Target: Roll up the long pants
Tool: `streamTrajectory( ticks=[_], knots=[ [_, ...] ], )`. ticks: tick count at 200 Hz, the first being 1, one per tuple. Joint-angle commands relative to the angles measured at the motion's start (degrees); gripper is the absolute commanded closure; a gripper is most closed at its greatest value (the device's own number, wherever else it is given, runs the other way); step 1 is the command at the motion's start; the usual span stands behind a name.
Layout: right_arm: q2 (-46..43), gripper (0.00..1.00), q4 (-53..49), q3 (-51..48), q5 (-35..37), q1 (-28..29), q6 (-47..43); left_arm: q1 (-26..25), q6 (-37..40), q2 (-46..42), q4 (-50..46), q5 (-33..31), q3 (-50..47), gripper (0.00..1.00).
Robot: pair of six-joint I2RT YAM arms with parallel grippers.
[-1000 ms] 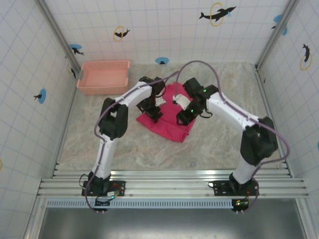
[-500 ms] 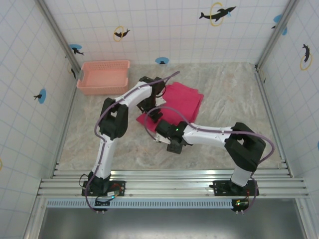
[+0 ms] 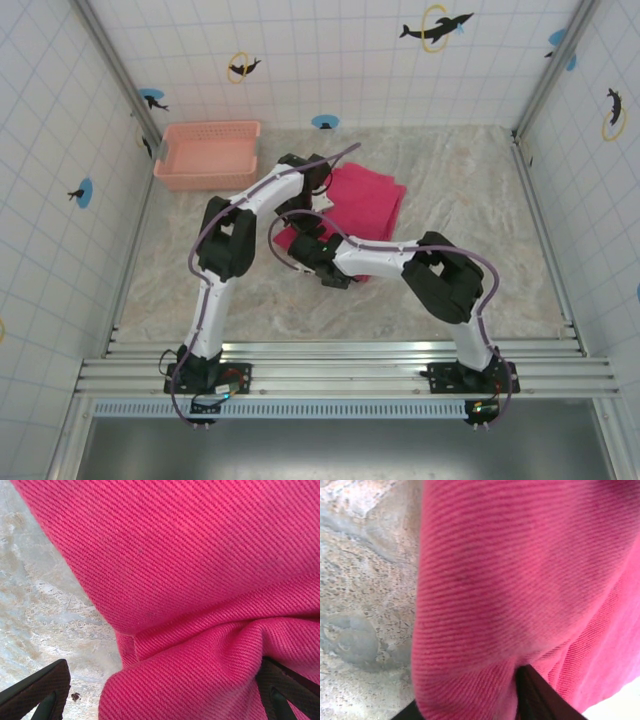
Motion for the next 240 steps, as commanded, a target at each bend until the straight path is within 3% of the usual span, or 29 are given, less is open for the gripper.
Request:
streamTrajectory(
  ticks=[1, 30, 58, 78, 102, 130, 172, 240],
  knots=[
    [2.31, 0.72, -4.32, -3.11, -13.56, -1.92, 1.84, 1.53, -0.05, 0.35, 1.18, -0.64, -2.19, 0.03],
    [-3.58, 0.78, -5.64, -5.20, -26.08, -2.83, 0.57, 4.39, -2.90, -2.55, -1.18, 0.89, -0.87, 0.03],
    [-7.48, 0.78, -12.57, -1.19, -48.87, -8.37, -0.58, 6.61, -5.32, -5.45, -6.44, -0.60, 3.17, 0.03],
    [-8.66, 0.77, -16.57, 2.26, -59.51, -12.13, 0.37, 7.10, -6.12, -7.31, -9.57, -2.31, 5.98, 0.03],
    [-9.90, 0.77, -14.14, 1.87, -71.53, -18.01, 6.14, 7.06, -7.30, -9.00, -11.41, -3.21, 7.97, 0.03],
    [-8.86, 0.76, -3.28, -4.90, -81.76, -25.60, 15.94, 7.04, -8.37, -9.38, -11.77, -2.59, 8.62, 0.03],
    [-1.66, 0.76, 0.94, -6.08, -83.97, -32.22, 20.70, 6.04, -9.39, -7.87, -11.31, -0.76, 8.35, 0.03],
    [5.99, 0.75, 1.10, -5.28, -77.50, -33.48, 24.07, 3.09, -9.92, 0.29, -11.67, 2.81, 13.92, 0.03]
  ],
)
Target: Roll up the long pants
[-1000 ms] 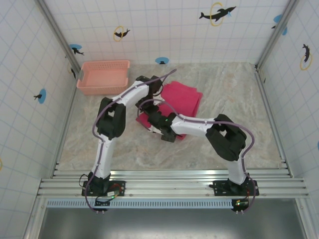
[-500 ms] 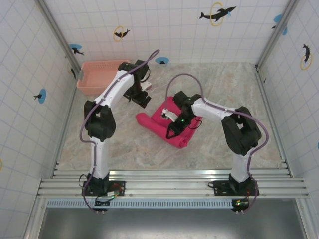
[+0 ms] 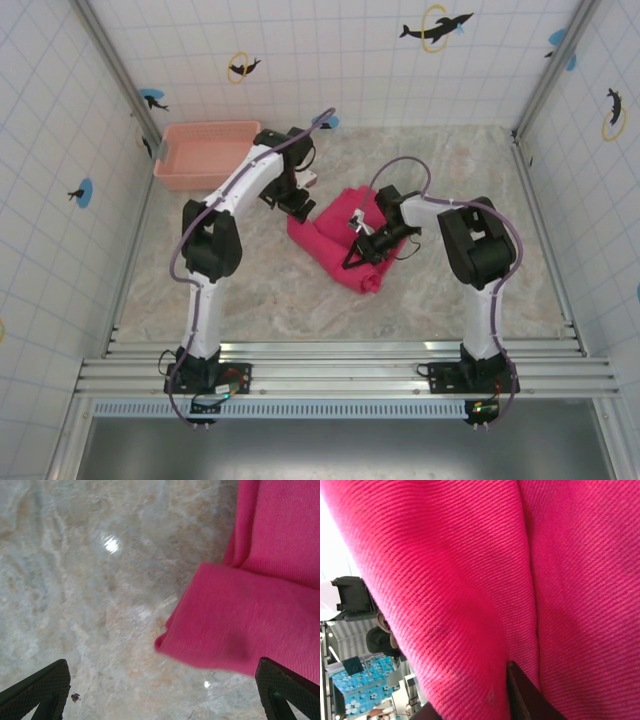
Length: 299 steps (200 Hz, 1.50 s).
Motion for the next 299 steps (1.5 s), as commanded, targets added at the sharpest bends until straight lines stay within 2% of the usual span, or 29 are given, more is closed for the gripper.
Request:
streamTrajectory(
  ticks=[1, 35, 74, 90, 129, 168, 182, 210, 240, 256, 275, 290, 299],
  knots=[
    [3.71, 0.75, 2.04, -0.36, 6.47, -0.58, 3.30, -0.84, -1.23, 3.99, -2.17, 2.23, 3.96, 0.03],
    [5.60, 0.75, 3.29, -1.26, 11.65, -2.11, 7.13, -1.28, -1.49, 6.09, -1.28, 3.56, 5.43, 0.03],
    [7.19, 0.76, 6.00, -2.12, 13.41, -3.46, 13.09, -1.29, -1.49, 3.15, -1.52, -2.84, 4.80, 0.03],
    [8.58, 0.76, 5.98, -1.79, 12.95, -3.62, 13.99, -1.30, -1.49, 0.38, 0.03, -3.60, 3.39, 0.03],
    [10.28, 0.76, 5.95, -1.18, 11.95, -4.23, 14.98, -1.37, -4.58, -6.63, 6.15, 1.08, -5.21, 0.03],
    [11.01, 0.76, 4.50, 0.11, 11.88, -4.53, 14.63, -1.47, -5.73, -10.02, 11.00, 7.25, -14.37, 0.03],
    [10.97, 0.76, 4.23, 0.50, 12.23, -4.57, 14.78, -1.57, -5.87, -9.31, 12.31, 9.15, -15.82, 0.03],
    [10.58, 0.75, 3.28, 1.40, 12.69, -4.57, 14.34, -2.12, -5.70, -4.29, 12.02, 7.08, -14.58, 0.03],
    [9.23, 0.74, 0.28, 1.66, 14.27, -4.16, 11.92, -2.10, -6.31, 3.02, 10.51, 5.86, -8.34, 0.03],
    [7.86, 0.69, -1.77, 1.60, 16.10, -3.71, 9.75, -2.10, -6.13, 8.69, 7.99, 5.75, -2.56, 0.03],
    [3.63, 0.56, -2.72, 1.08, 20.44, -2.85, 7.77, -2.19, -5.60, 13.69, 4.62, 4.88, 3.59, 0.03],
    [-1.23, 0.45, -5.54, 2.48, 29.09, -1.49, 4.90, -2.20, -5.07, 16.18, 2.90, 4.70, 6.85, 0.03],
    [-4.72, 0.35, -8.28, 3.97, 39.57, -0.18, 3.90, -2.19, -5.01, 16.50, 3.18, 4.66, 7.01, 0.03]
  ],
)
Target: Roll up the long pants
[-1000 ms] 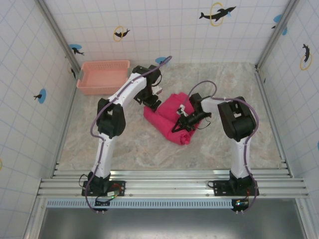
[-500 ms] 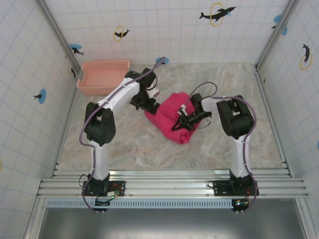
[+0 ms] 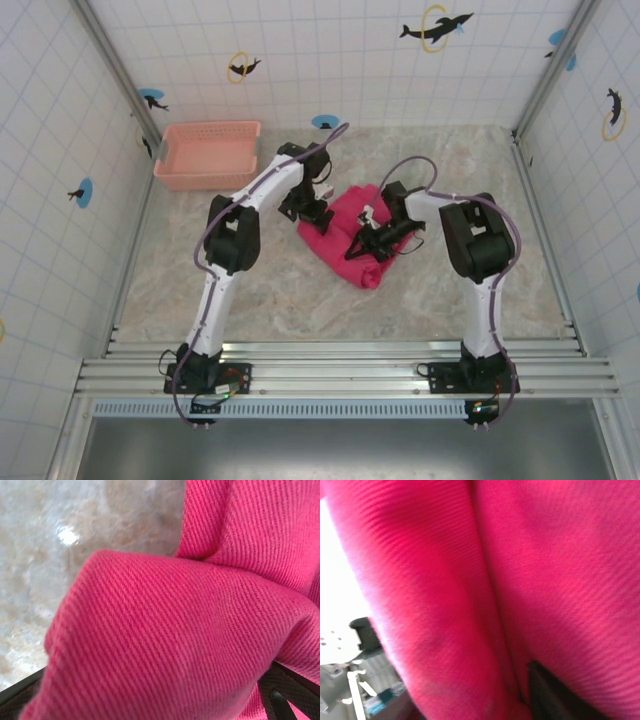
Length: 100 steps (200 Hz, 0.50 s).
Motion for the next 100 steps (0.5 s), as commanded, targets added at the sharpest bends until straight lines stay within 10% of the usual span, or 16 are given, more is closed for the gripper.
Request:
streamTrajectory(
  ticks=[1, 52, 100],
  knots=[
    [-5.99, 0.34, -6.68, 1.17, 34.75, 2.44, -5.00, -0.03, 0.20, 5.00, 0.07, -3.86, 1.95, 0.03],
    [-20.53, 0.20, -12.30, 3.11, 64.70, 17.94, -15.48, -0.02, 1.09, 4.55, 0.52, -4.61, -0.53, 0.03],
    [-25.26, 0.16, -5.56, -5.42, 76.34, 33.49, -13.08, 0.01, 1.24, 4.34, 1.70, -3.94, -1.86, 0.03]
  ],
)
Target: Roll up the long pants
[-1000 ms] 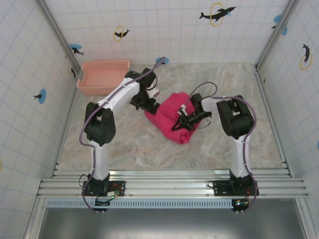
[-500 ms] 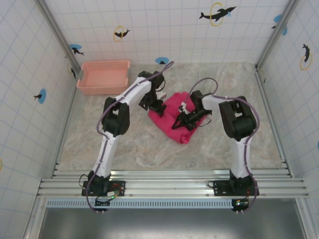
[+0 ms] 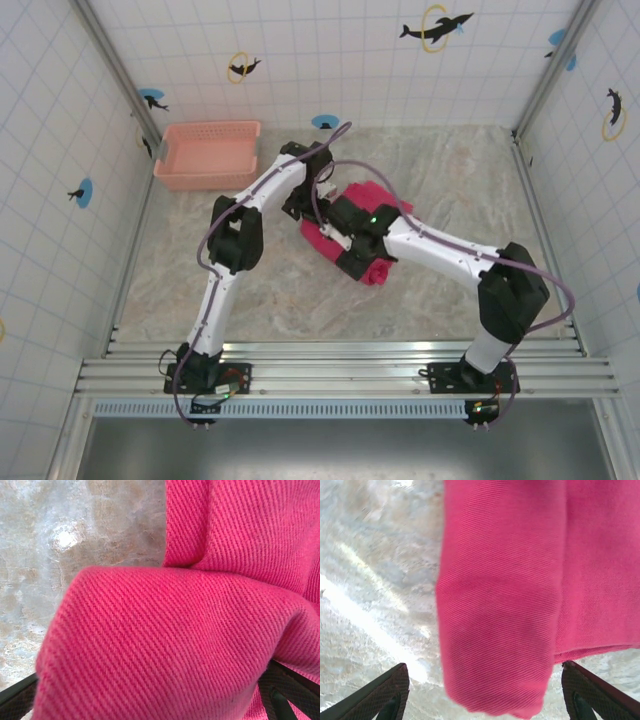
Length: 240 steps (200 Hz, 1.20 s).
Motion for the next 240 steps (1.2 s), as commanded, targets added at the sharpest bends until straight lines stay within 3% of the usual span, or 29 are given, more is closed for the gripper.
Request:
streamTrajectory(
  ticks=[1, 48, 76, 146, 192, 204, 240],
  knots=[
    [-1.57, 0.16, 1.70, -4.25, 12.09, 4.25, 0.37, 0.36, 1.11, 3.37, 1.68, -4.40, -3.09, 0.03],
    [4.01, 0.15, 9.17, -8.73, 18.63, 9.40, -1.67, 0.40, 2.28, 2.94, 2.13, -4.67, -4.32, 0.03],
    [9.33, 0.14, 12.99, -8.08, 19.05, 8.81, -4.69, 0.36, 2.65, 2.64, 1.81, -5.05, -4.88, 0.03],
    [21.69, 0.17, 10.65, -1.75, 19.16, 4.63, -4.53, 0.41, 6.72, 3.56, 0.15, -5.72, -3.40, 0.03],
    [27.01, 0.50, 3.15, 4.72, 2.92, -3.14, -5.03, 0.81, 7.01, 2.71, -0.08, -3.43, -3.28, 0.03],
    [27.11, 0.65, 0.85, 6.02, -0.58, -4.23, -5.58, 1.44, 6.60, 2.06, -0.27, -3.03, -2.82, 0.03],
    [22.85, 0.78, -2.56, 7.04, -13.34, -5.90, -7.99, 3.89, 4.80, -2.28, -0.35, -1.37, -2.26, 0.03]
  ],
)
